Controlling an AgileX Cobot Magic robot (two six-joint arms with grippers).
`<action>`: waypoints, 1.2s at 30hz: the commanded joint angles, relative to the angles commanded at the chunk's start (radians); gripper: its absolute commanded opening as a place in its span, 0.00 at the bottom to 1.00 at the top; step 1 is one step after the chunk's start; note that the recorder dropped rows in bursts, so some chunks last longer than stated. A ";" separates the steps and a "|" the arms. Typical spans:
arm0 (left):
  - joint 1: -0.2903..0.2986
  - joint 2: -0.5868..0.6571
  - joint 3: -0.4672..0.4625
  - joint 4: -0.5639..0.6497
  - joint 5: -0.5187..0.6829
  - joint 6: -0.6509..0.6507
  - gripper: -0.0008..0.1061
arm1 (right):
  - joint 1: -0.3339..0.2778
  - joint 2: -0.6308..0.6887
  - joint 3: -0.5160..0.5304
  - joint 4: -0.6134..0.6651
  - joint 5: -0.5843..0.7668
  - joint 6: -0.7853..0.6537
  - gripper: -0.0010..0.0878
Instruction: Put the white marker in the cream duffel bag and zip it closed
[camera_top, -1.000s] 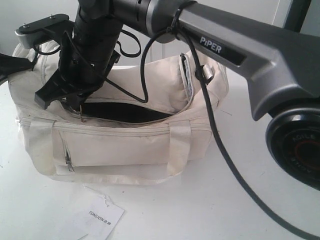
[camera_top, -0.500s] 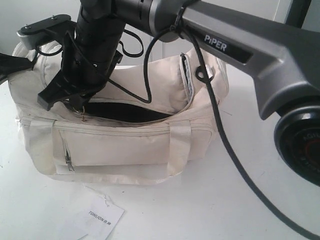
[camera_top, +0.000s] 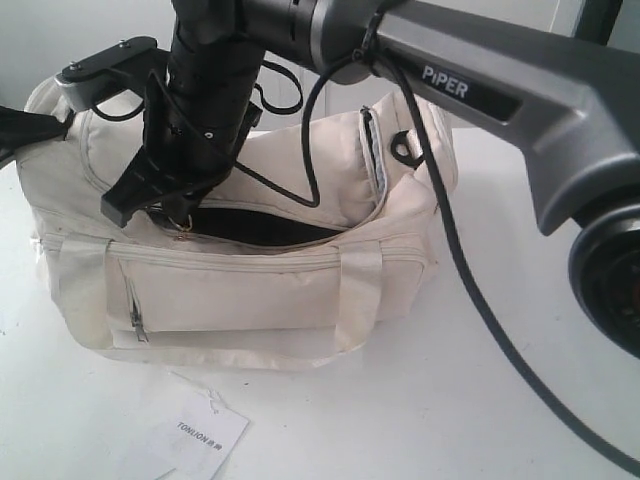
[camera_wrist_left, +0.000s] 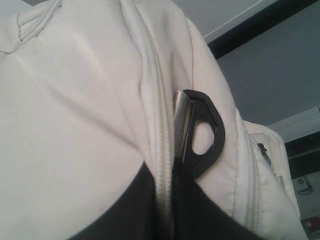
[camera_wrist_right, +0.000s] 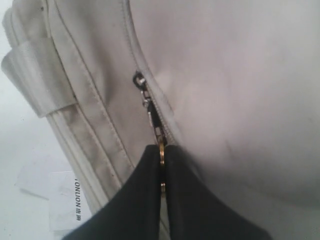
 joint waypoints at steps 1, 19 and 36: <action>0.000 0.000 0.000 0.000 0.000 0.000 0.01 | 0.000 -0.007 0.012 -0.002 0.000 0.000 0.01; 0.000 -0.004 0.000 0.076 0.032 0.092 0.46 | -0.022 -0.096 0.025 -0.003 0.000 -0.043 0.01; 0.018 -0.179 -0.002 0.473 0.394 0.902 0.57 | -0.032 -0.099 0.027 -0.004 0.000 -0.148 0.01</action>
